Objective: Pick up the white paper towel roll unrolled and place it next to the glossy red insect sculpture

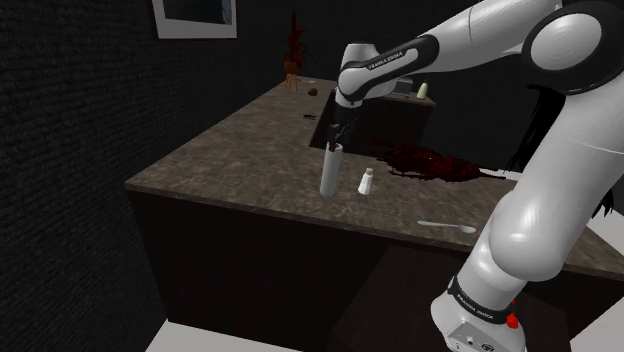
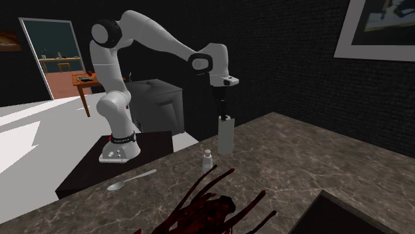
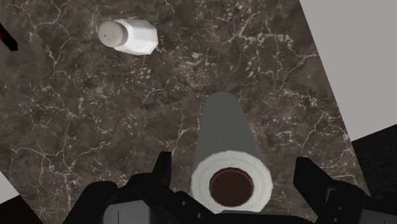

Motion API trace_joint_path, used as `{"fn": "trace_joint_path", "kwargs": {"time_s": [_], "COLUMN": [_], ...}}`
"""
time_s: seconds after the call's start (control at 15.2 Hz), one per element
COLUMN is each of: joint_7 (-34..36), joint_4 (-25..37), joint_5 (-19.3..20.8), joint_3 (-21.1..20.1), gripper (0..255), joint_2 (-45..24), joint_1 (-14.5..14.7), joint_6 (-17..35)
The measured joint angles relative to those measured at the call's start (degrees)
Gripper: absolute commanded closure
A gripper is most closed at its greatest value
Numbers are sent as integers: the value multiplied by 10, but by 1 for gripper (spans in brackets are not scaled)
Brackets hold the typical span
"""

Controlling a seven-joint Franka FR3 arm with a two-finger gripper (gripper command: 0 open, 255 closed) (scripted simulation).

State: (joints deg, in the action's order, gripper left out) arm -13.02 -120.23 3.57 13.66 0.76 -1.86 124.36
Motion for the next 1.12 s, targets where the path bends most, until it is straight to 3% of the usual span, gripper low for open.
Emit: {"fn": "trace_joint_path", "kwargs": {"time_s": [0.59, 0.66, 1.12], "joint_7": [-1, -1, -1], "joint_4": [-13, -13, -13], "joint_5": [-3, -3, -3], "joint_3": [1, 1, 0], "gripper": [0, 255, 255], "joint_2": [-14, -14, -13], "joint_1": [-1, -1, 0], "joint_6": [27, 27, 27]}}
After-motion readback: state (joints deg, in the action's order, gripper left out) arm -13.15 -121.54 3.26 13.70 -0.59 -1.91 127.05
